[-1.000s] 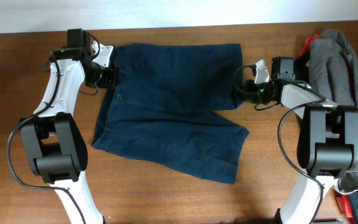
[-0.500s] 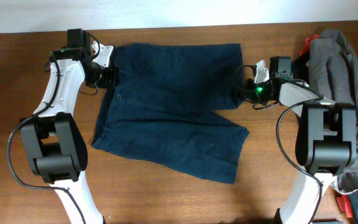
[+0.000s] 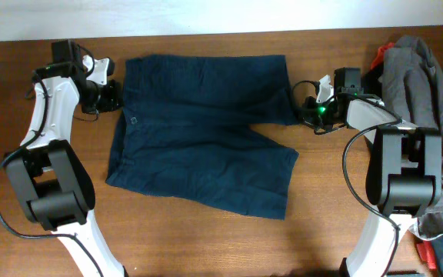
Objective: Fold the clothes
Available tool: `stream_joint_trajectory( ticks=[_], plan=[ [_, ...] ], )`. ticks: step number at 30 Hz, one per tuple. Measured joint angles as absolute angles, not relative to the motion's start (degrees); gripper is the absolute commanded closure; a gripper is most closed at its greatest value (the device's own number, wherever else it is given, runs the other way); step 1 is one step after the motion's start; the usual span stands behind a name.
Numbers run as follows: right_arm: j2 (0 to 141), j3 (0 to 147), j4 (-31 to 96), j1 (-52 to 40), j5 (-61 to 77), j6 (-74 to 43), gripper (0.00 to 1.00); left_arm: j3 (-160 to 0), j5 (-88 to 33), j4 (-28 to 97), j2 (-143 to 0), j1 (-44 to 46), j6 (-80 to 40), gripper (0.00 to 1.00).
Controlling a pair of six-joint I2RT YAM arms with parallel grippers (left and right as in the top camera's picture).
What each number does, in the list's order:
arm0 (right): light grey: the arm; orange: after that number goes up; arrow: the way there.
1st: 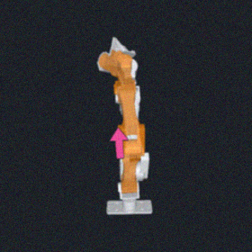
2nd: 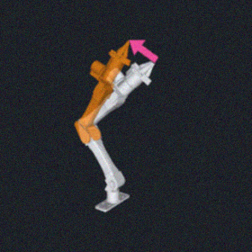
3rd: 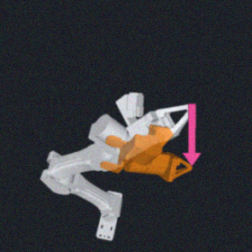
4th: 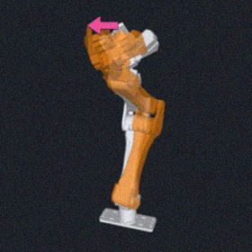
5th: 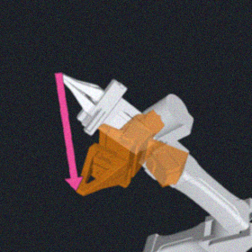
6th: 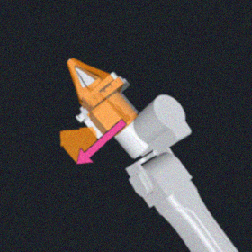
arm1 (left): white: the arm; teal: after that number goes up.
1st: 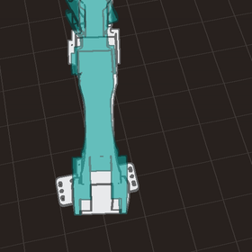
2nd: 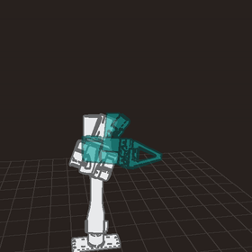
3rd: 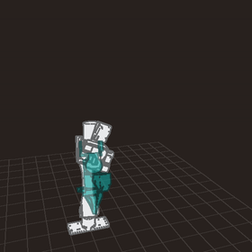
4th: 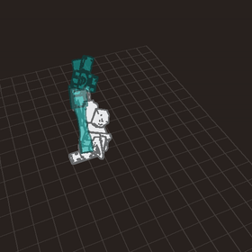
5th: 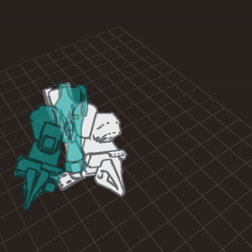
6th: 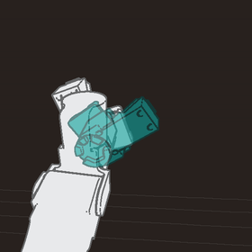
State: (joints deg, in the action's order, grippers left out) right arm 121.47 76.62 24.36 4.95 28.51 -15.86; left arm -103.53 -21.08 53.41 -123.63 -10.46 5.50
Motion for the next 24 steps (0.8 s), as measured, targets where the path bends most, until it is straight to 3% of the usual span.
stream_joint_trajectory(
  ticks=[14, 15, 16, 17, 18, 24],
  plan=[
    [121.47, 76.71, 24.73, 5.02, 28.51, -15.86, 0.96, -103.53, -15.84, 56.03, -123.63, -9.52, 5.54, 1.0],
    [121.47, 76.71, 24.73, 5.02, 28.51, -15.9, 0.96, -103.53, -15.33, 56.16, -123.63, -9.47, 5.52, 0.97],
    [121.47, 76.71, 24.73, 5.02, 28.51, -15.86, 0.96, -103.53, -15.0, 56.16, -123.63, -9.43, 5.58, 0.82],
    [121.47, 76.71, 24.73, 5.02, 28.51, -15.86, 0.96, -103.53, -14.66, 56.16, -123.63, -9.39, 5.82, 0.59],
    [121.47, 76.71, 24.8, 5.02, 28.49, -15.86, 0.96, -103.53, -13.8, 56.07, -123.63, -9.41, 5.89, 0.49],
    [121.45, 76.73, 25.06, 5.26, 28.53, -15.88, 0.96, -103.53, -12.47, 57.01, -123.63, -10.35, 5.54, 0.42]
  ],
)
